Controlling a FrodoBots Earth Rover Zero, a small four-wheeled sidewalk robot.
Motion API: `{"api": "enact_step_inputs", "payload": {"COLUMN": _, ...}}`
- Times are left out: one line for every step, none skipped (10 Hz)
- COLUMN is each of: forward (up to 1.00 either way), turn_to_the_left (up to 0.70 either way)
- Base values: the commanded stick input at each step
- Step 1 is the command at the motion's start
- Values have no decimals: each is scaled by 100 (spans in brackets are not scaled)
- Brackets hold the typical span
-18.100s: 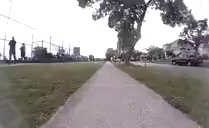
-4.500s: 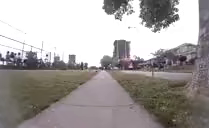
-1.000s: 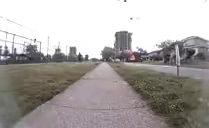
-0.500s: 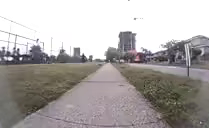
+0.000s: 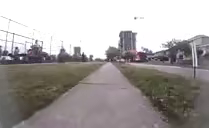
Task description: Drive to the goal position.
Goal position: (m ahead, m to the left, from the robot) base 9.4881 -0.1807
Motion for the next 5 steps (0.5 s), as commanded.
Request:
{"api": "enact_step_inputs", "payload": {"forward": 70, "turn_to_the_left": 0}}
{"api": "enact_step_inputs", "payload": {"forward": 70, "turn_to_the_left": 0}}
{"api": "enact_step_inputs", "payload": {"forward": 70, "turn_to_the_left": 0}}
{"api": "enact_step_inputs", "payload": {"forward": 70, "turn_to_the_left": 0}}
{"api": "enact_step_inputs", "payload": {"forward": 70, "turn_to_the_left": 0}}
